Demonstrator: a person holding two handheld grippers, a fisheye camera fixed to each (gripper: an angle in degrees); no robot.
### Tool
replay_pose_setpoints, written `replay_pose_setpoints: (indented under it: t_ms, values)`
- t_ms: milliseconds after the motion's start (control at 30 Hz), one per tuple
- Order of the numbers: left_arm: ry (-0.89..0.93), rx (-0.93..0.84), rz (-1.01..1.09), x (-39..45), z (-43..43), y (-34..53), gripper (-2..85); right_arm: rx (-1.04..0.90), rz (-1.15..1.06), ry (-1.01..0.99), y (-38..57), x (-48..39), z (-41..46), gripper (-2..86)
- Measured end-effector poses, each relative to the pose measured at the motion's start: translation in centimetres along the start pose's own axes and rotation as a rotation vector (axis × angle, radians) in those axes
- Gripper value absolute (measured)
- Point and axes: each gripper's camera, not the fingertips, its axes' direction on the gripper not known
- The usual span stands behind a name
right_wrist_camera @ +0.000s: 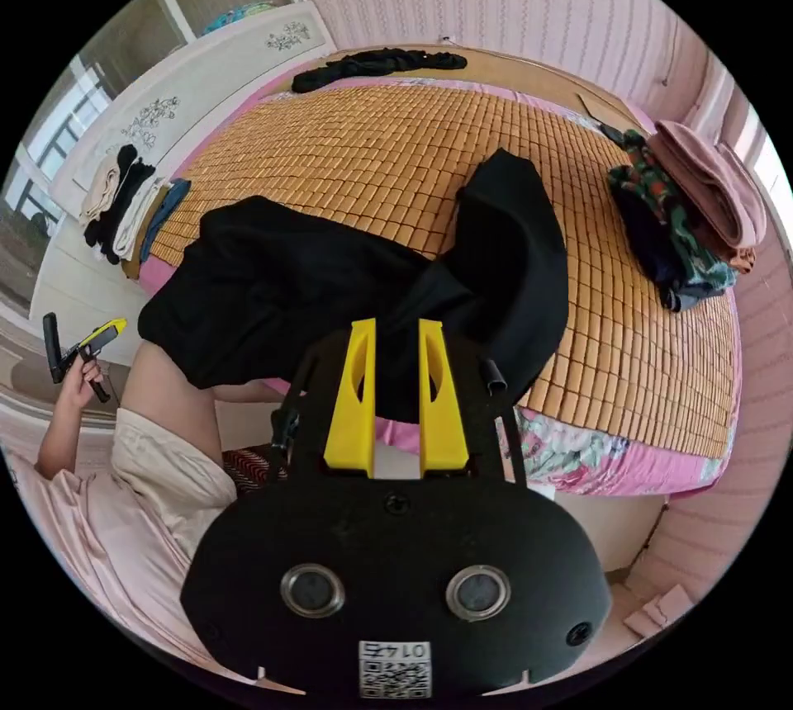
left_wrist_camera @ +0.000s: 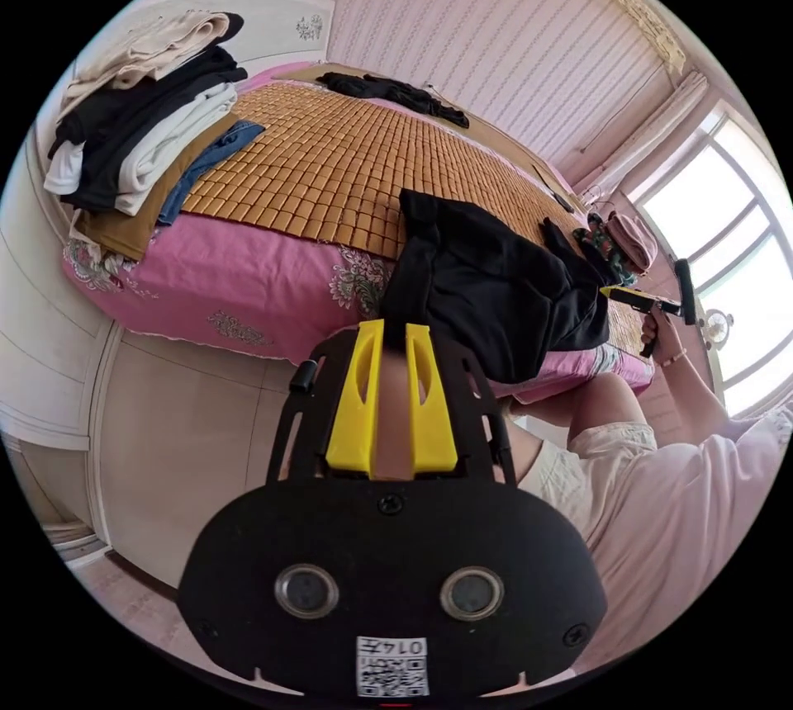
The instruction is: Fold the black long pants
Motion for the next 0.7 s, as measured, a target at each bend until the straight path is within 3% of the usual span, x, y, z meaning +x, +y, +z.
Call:
replay_pose_setpoints:
  t_ms: [200,333,433,533,700]
  values:
    - [0.026,-0.031,-0.123,-0.7,1.7,-0.4,13.6,-0.005,-0.347,0.062,-9.6,-11.6,4.4,13.7]
    - [0.081,-0.156,-0.155,-0.3,4.8,-2.1,13.4,-0.089,-0.344,0.118,-13.8,-13.8,8.8,15.8]
    - [0.0,-0.279,-0.052,1.1,6.6,-2.9,8.7,-0.47,-0.205,0.009,-14.2,-12.8,15.4,13.9]
    - [0.009,-0.197,0.014,2.5,5.0,-2.6,4.7,-0.299,-0.142,0.015,-13.3,-12.3,13.2,1.3]
    - [0.191,0.091,0.29,7.0,-2.3,1.6,4.0,-0.106,-0.132,-0.054,-7.0,-9.2,6.3,0.8]
